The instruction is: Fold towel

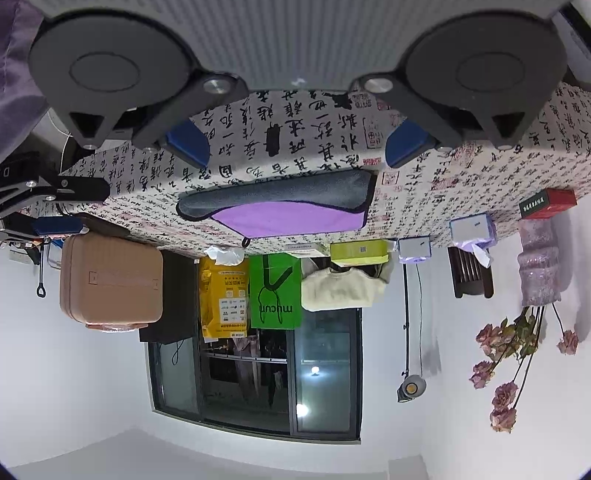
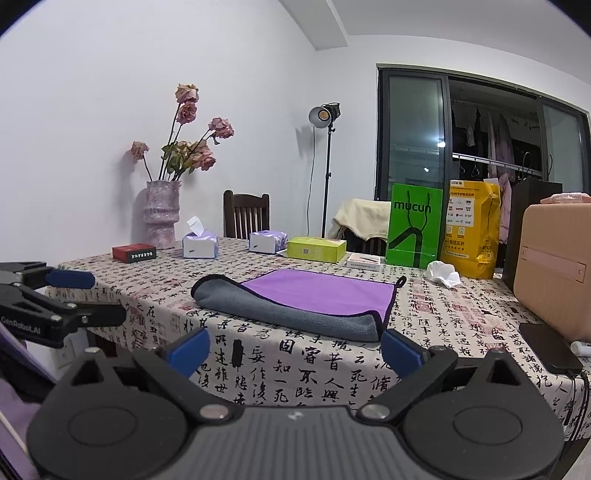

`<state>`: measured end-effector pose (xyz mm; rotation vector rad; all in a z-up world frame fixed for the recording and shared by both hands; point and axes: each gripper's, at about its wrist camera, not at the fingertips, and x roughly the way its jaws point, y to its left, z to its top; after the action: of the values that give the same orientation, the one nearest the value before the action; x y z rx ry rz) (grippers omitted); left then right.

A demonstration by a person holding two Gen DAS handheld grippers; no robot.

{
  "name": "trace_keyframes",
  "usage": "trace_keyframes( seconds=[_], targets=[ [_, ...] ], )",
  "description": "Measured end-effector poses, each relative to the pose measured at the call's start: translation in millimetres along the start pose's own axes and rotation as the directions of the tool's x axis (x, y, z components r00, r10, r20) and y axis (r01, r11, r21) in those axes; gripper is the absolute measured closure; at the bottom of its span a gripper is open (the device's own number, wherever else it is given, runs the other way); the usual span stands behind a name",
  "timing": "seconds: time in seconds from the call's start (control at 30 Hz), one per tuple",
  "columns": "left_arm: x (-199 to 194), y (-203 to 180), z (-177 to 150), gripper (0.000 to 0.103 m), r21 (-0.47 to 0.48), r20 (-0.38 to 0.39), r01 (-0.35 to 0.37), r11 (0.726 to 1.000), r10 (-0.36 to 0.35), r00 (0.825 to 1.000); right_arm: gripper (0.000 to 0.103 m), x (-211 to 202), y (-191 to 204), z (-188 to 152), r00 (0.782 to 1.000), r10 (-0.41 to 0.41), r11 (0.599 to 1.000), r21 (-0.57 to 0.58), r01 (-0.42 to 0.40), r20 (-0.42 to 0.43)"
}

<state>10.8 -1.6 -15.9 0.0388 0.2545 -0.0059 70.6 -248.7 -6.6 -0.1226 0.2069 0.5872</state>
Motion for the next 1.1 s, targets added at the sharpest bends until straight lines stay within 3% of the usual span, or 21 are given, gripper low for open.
trace_keyframes(
  seconds=[0.5, 1.1],
  targets=[
    [24.8, 13.6, -9.7, 0.000, -0.021, -0.049, -0.039, 0.999, 0.038, 0.998, 0.003, 25.0, -3.1, -10.7, 1.000, -0.014, 1.000, -0.003, 0.014, -0.011],
    [93.2, 45.4, 2.0, 0.000, -0.055, -0.114, -0.097, 0.994, 0.091, 0.989, 0.004, 85.1, -31.3, -19.2, 0.997, -0.051, 0.999, -0.006, 0.051, -0.065]
  ],
)
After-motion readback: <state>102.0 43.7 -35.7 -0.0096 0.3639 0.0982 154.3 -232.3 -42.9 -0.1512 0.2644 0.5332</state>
